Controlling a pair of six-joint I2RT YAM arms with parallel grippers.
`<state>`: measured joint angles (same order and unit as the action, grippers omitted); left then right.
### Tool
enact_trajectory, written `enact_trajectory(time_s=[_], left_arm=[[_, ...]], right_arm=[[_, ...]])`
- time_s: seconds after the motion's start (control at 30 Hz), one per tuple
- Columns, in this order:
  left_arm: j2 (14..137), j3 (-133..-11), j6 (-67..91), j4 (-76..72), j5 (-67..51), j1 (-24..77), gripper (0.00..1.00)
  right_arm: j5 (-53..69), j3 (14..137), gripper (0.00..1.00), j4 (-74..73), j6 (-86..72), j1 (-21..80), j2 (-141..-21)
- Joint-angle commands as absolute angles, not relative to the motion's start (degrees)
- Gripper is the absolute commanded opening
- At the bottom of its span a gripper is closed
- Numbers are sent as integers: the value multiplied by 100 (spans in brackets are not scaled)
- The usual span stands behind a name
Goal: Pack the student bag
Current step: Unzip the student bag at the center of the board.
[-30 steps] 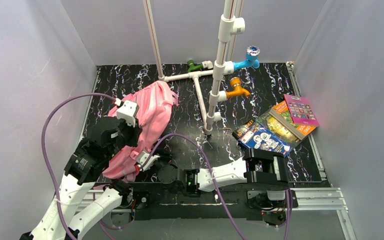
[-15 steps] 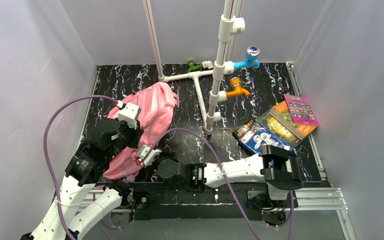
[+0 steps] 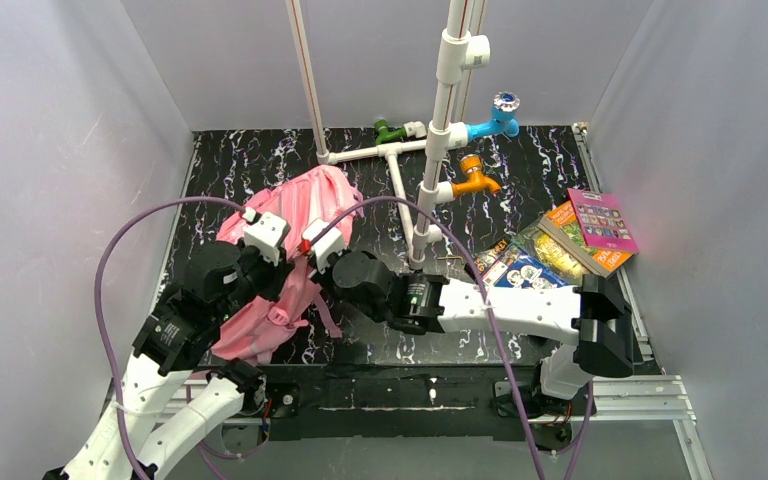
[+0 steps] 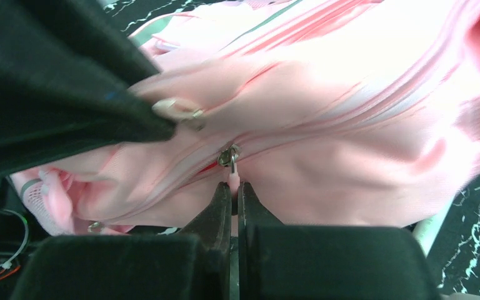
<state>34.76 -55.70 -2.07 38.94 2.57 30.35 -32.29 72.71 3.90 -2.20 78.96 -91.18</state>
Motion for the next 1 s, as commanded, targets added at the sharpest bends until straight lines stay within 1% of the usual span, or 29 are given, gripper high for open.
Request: enact_trajectory(time_s=[0.0, 0.17, 0.27, 0.33, 0.4, 0.43, 0.5, 0.53, 0.63, 0.7, 0.77, 0.83, 0.97], left_arm=[[3308, -5394, -1105, 3976, -249, 3159, 0], [3585, -5371, -2268, 3898, -87, 3456, 0], [3713, -5393, -2871, 3885, 442, 3613, 0], [3706, -5290, -3094, 3841, 730, 3637, 0], [3604, -5146, -2979, 3729, 1046, 3639, 0], [3525, -5066, -2822, 3652, 1220, 3639, 5], [3300, -5016, -2342, 3635, 1441, 3638, 44], [3216, -5048, -2044, 3690, 1404, 3633, 53], [3031, -5268, -947, 3881, 829, 3638, 64], [2982, -5347, -112, 3741, 437, 3638, 72], [3026, -5377, 655, 3503, 282, 3638, 76], [3150, -5415, 1214, 3319, 302, 3639, 78], [3540, -5519, 1571, 3105, 213, 3638, 77]], right_arm=[[-3751, 7657, 1, 50, -291, 7380, -8577], [-3823, 7556, 1, -190, -356, 7374, -8362], [-3938, 7460, 1, -266, -403, 7374, -8216], [-3924, 7412, 1, -295, -409, 7374, -8139], [-3822, 7385, 1, -336, -444, 7376, -8090], [-3734, 7364, 1, -342, -471, 7374, -8074], [-3558, 7286, 1, -319, -559, 7374, -8047], [-3438, 7239, 1, -272, -619, 7374, -8038], [-3127, 7164, 1, -66, -816, 7374, -8045], [-2723, 7184, 1, -53, -918, 7374, -8088], [-2331, 7204, 1, 127, -989, 7374, -8131], [-2115, 7226, 1, 133, -1155, 7374, -8170], [-1818, 7251, 1, 128, -1406, 7374, -8209]])
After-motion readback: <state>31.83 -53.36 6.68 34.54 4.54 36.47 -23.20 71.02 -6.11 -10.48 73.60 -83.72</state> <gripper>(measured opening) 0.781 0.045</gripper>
